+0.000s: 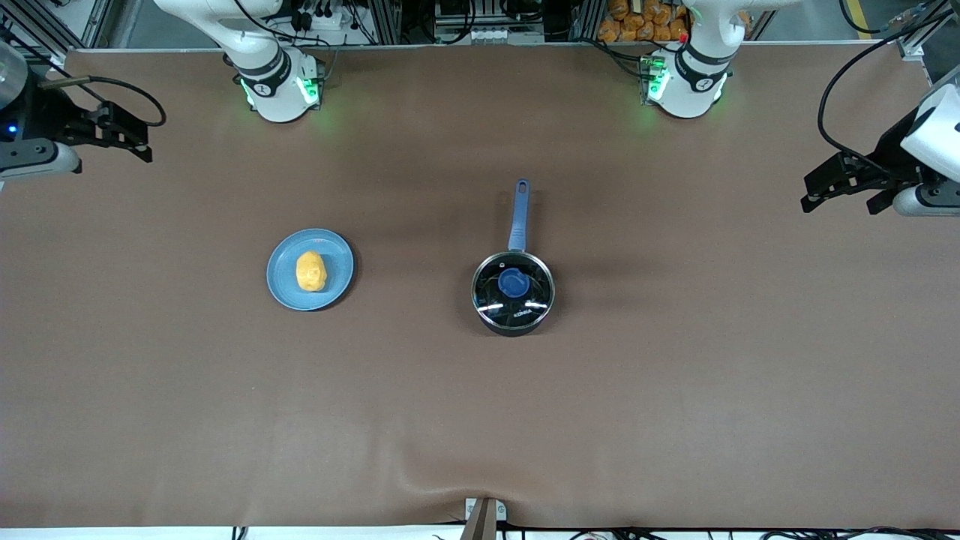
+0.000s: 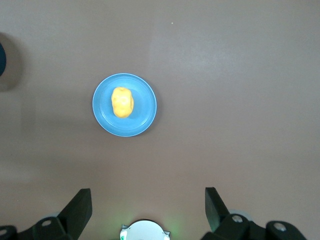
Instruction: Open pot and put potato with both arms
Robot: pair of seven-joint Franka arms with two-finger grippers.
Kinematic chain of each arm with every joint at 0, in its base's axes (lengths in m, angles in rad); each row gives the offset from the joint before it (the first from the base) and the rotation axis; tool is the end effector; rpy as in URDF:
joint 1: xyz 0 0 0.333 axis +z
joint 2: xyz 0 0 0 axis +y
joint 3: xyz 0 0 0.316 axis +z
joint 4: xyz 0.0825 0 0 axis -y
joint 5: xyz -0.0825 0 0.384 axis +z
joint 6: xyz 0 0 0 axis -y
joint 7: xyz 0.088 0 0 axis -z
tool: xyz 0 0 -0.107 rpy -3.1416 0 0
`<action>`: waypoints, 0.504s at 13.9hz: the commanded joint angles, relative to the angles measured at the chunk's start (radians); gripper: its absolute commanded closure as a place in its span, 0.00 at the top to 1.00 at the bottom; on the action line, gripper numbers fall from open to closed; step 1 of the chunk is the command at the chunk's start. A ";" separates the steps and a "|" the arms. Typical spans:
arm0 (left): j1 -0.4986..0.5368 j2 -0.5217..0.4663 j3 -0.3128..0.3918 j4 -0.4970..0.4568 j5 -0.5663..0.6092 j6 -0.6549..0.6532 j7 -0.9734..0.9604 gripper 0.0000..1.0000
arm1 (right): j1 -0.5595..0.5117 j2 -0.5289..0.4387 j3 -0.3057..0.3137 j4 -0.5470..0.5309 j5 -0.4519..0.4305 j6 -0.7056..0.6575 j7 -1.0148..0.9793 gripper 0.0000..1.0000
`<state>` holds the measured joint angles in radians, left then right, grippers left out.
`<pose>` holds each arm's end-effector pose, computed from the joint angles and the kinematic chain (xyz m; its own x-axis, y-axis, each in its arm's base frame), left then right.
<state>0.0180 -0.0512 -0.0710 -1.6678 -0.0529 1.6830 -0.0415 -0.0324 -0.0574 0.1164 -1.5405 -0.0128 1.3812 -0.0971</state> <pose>0.5475 -0.0351 0.6168 0.9979 -0.0057 0.0640 -0.0090 -0.9986 0.0519 0.5145 0.0438 0.6534 0.9789 0.1764 -0.1035 0.1783 -0.9839 0.0094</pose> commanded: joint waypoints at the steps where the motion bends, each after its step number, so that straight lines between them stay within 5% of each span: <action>1: 0.011 -0.001 -0.004 0.005 0.008 -0.009 -0.011 1.00 | -0.035 -0.027 0.023 -0.023 0.013 0.001 0.011 1.00; 7: 0.010 0.002 -0.006 0.003 0.008 -0.011 -0.012 1.00 | -0.029 -0.021 0.025 -0.015 0.013 0.010 0.017 1.00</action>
<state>0.0246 -0.0496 -0.0706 -1.6686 -0.0529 1.6829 -0.0415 -0.0413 -0.0574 0.1253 -1.5405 -0.0128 1.3831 -0.0921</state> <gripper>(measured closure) 0.000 0.000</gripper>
